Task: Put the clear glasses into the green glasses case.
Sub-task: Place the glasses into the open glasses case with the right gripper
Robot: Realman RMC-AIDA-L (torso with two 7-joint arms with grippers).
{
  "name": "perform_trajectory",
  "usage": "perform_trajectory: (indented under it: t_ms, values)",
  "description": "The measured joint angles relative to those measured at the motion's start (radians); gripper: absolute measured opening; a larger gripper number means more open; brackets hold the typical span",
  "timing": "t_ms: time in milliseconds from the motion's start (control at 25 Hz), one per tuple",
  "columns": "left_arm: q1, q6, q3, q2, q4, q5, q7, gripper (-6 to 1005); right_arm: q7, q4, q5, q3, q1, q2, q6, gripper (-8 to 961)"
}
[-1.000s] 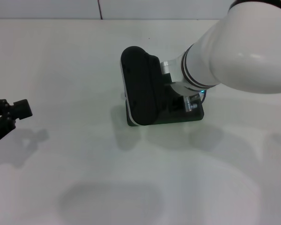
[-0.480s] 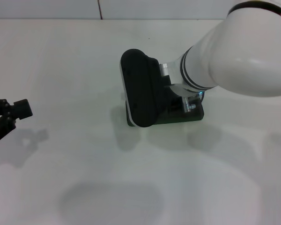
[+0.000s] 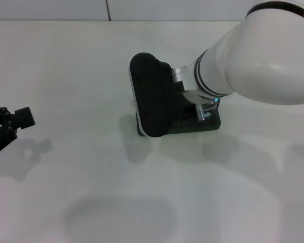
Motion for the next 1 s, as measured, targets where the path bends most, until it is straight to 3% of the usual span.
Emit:
perform_trajectory:
  t_ms: [1000]
  values:
    - [0.012,-0.001,0.000,-0.001,0.003,0.000,0.000,57,0.019,-0.068,0.002,-0.008,-0.016,0.000,-0.063,150]
